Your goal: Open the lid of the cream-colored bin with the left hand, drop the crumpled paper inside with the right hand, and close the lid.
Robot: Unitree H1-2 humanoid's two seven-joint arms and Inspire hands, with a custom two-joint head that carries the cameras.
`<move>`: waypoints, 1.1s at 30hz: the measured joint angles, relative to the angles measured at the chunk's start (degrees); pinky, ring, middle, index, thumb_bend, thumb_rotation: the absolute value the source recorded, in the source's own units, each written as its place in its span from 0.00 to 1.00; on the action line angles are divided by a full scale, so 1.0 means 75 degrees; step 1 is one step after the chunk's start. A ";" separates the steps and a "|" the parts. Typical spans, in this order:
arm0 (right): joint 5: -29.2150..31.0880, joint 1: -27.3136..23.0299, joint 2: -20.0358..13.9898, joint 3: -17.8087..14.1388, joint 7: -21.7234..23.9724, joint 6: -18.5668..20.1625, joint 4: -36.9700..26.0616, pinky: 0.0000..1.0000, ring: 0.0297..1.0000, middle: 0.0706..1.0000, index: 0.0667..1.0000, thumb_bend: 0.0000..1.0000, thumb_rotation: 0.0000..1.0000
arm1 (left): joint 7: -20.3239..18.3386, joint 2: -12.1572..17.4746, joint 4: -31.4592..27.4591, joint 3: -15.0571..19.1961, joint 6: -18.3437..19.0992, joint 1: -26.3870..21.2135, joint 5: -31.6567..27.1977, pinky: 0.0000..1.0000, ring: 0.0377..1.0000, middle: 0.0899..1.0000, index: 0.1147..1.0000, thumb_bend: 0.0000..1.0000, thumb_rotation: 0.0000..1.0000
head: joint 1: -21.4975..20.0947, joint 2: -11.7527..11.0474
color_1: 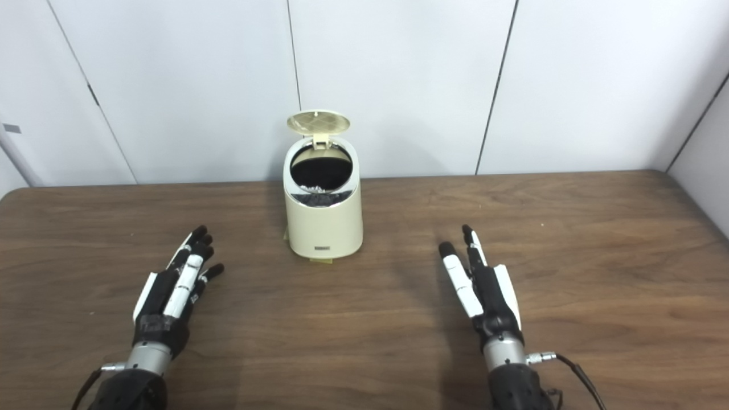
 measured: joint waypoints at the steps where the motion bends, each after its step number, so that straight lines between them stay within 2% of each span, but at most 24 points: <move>1: 0.0060 0.0014 0.0023 -0.0020 -0.0037 -0.0072 0.0028 0.93 1.00 1.00 1.00 0.61 1.00 | -0.0001 0.0002 0.0000 0.0009 0.0010 -0.0012 -0.0006 1.00 0.98 0.97 1.00 0.59 0.73 | 0.0035 0.0000; 5: 0.0451 0.0075 0.0140 -0.0134 -0.0075 -0.0215 0.0054 0.96 1.00 1.00 1.00 0.60 1.00 | -0.0029 0.0071 -0.0003 0.0011 0.0069 -0.0126 -0.0032 1.00 0.98 0.98 1.00 0.58 0.77 | 0.0282 -0.0035; 7: 0.0529 0.0089 0.0175 -0.0138 -0.0088 -0.0237 0.0058 0.96 1.00 1.00 1.00 0.59 1.00 | -0.0002 0.0120 -0.0068 0.0008 0.0190 -0.0256 0.0007 0.99 0.98 0.97 0.99 0.58 0.78 | 0.0573 -0.0082; 12: 0.0839 0.0129 0.0224 -0.0185 -0.0088 -0.0346 0.0084 0.98 1.00 1.00 1.00 0.57 1.00 | 0.0090 0.0137 -0.0279 -0.0043 0.0332 -0.0774 0.0145 0.96 0.97 0.96 0.98 0.58 0.80 | 0.1043 -0.0188; 15: 0.1171 0.0132 0.0245 -0.0300 -0.0090 -0.0599 0.0239 1.00 1.00 1.00 1.00 0.59 1.00 | 0.0099 0.0143 -0.0400 -0.0179 0.0354 -0.1082 0.0365 0.95 0.96 0.96 0.98 0.59 0.80 | 0.1498 -0.0351; 18: 0.1455 0.0132 0.0287 -0.0397 -0.0091 -0.0729 0.0327 1.00 1.00 1.00 1.00 0.62 1.00 | 0.0098 0.0187 -0.0405 -0.0239 0.0357 -0.1507 0.0570 0.95 0.95 0.95 0.97 0.60 0.80 | 0.1675 -0.0445; 25: 0.1831 0.0132 0.0370 -0.0490 -0.0110 -0.1046 0.0535 1.00 1.00 1.00 1.00 0.59 1.00 | 0.0109 0.0374 -0.0176 -0.0344 0.0370 -0.2442 0.0943 0.96 0.95 0.95 0.98 0.64 0.81 | 0.1829 -0.0761; 33: 0.1711 0.0149 0.0345 -0.0397 -0.0185 -0.1111 0.0557 1.00 0.99 1.00 1.00 0.55 1.00 | -0.0029 0.0626 0.0476 -0.0747 0.0541 -0.3520 0.1413 0.96 0.97 0.95 0.97 0.68 0.81 | 0.1606 -0.0867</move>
